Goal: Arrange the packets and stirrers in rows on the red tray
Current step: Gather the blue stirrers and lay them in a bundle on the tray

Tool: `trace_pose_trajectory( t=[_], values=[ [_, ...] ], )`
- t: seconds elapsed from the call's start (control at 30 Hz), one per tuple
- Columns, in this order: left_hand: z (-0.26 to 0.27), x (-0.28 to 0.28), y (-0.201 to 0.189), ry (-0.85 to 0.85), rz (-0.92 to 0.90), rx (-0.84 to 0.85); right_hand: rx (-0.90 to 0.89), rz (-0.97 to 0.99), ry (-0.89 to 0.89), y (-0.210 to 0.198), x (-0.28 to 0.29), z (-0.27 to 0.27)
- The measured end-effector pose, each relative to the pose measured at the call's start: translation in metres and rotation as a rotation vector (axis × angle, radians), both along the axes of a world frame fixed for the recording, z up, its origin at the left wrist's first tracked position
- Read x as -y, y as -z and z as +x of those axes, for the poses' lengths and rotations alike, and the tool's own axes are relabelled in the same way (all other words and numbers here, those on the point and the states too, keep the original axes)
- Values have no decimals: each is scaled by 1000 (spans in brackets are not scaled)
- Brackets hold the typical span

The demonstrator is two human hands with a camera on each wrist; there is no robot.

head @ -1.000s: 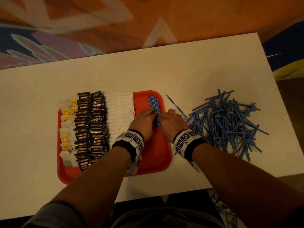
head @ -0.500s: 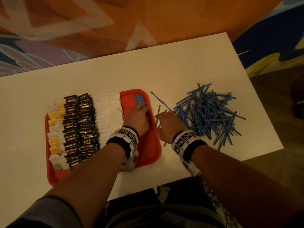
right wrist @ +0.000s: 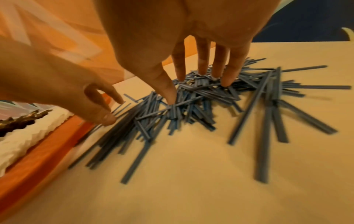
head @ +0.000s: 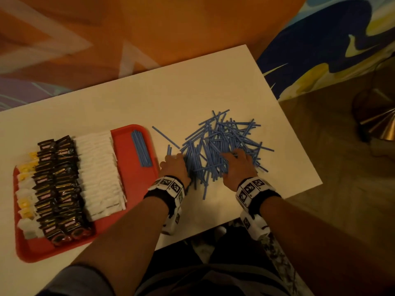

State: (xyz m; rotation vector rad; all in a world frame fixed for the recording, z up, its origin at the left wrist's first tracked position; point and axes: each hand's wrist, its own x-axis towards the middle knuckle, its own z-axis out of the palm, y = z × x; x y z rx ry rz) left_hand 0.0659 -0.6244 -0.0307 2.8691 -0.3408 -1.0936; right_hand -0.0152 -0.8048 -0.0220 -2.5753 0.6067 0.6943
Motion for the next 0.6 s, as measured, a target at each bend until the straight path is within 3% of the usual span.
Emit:
trace_pose_trajectory(
  t=[0.27,0.33,0.43,0.6],
  values=[
    [-11,45,0,-208,-340,183,70,249,-103,8,22,0],
    [-11,51,-3,-338,-276,236,99,272,-86,6,32,-1],
    [-9,64,-7,-483,-97,67,117,281,-61,4,45,-1],
    [-2,95,3,-467,-87,13,107,310,-59,5,56,-1]
  ],
)
